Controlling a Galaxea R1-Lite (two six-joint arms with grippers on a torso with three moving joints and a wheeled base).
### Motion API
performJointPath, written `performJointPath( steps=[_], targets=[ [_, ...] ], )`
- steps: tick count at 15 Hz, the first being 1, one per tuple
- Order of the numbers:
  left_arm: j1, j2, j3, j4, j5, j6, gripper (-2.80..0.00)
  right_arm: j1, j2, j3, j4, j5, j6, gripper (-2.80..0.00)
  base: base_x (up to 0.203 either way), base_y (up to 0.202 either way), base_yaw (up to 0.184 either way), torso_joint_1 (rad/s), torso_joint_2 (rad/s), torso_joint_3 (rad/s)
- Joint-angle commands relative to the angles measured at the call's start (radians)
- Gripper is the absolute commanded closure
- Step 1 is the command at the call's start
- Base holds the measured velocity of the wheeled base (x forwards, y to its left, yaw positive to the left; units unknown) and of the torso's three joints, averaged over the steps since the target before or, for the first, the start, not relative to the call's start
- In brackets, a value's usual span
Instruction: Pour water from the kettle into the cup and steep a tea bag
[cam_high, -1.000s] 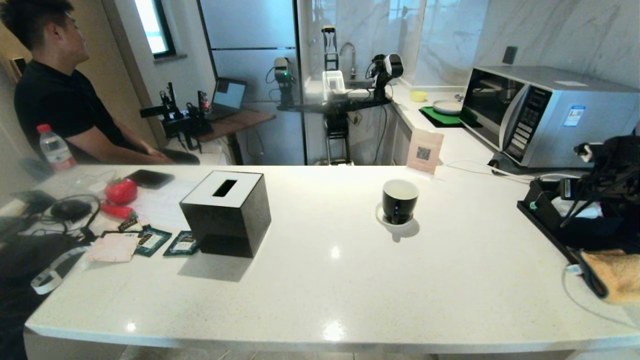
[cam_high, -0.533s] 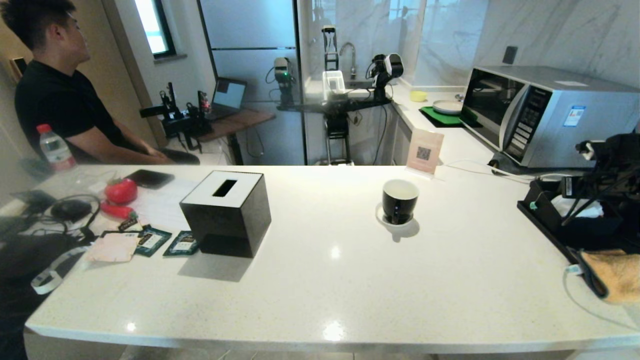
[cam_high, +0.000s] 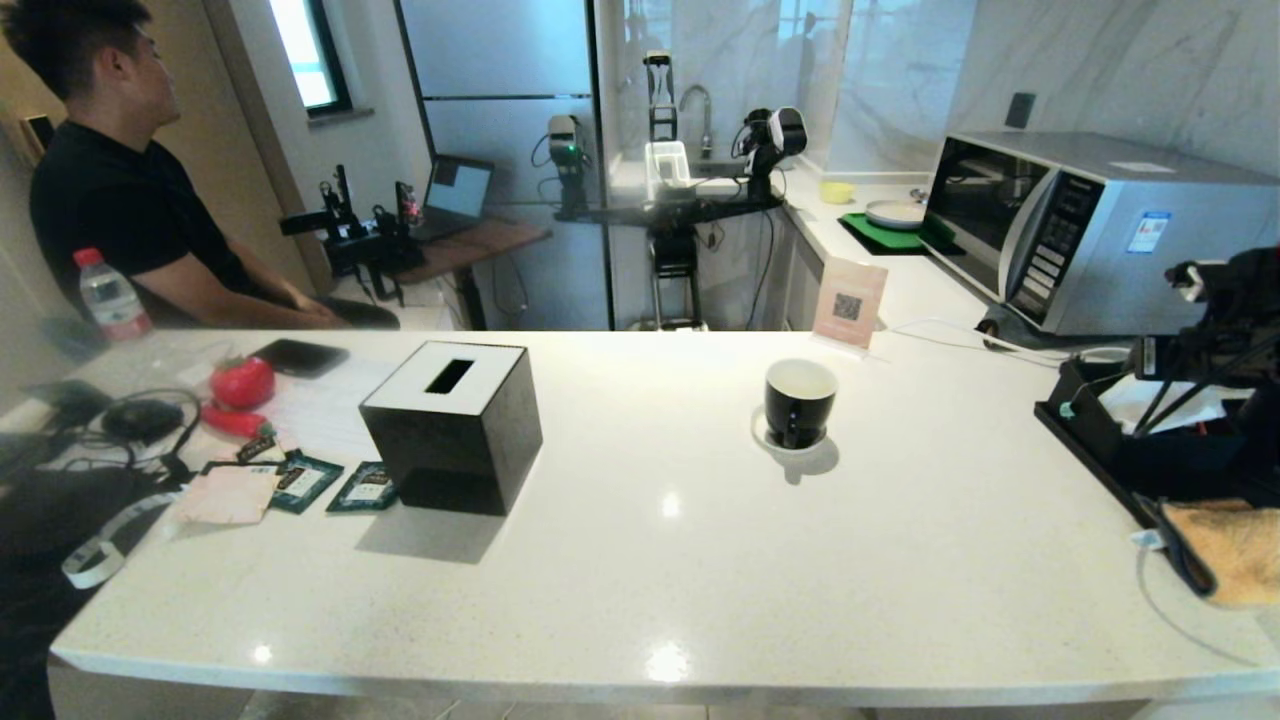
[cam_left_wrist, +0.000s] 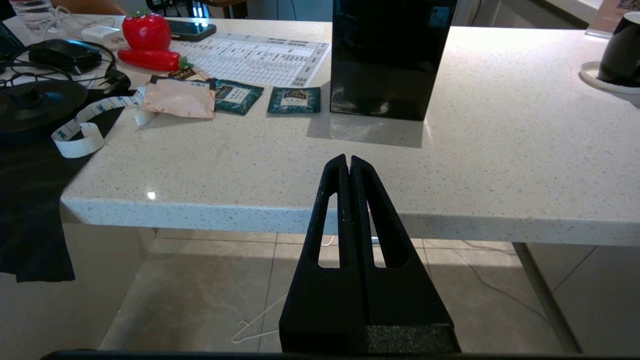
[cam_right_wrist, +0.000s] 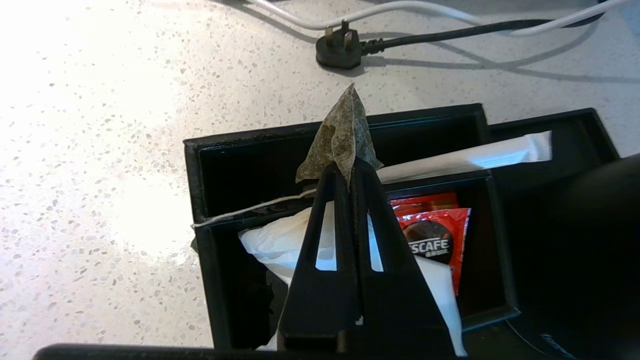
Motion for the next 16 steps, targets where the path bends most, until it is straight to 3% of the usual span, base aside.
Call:
performJointPath(
  steps=[1, 16],
  targets=[
    [0.0, 0.001, 0.0, 0.0, 0.0, -0.001, 0.0, 0.0, -0.023, 0.006, -0.001, 0.001, -0.002, 0.0, 0.0, 0.0, 0.0, 0.0, 0.0, 0.0],
    [0.0, 0.001, 0.0, 0.0, 0.0, -0.001, 0.0, 0.0, -0.134, 0.137, 0.001, 0.0, -0.005, 0.0, 0.0, 0.0, 0.0, 0.0, 0.0, 0.0]
  ],
)
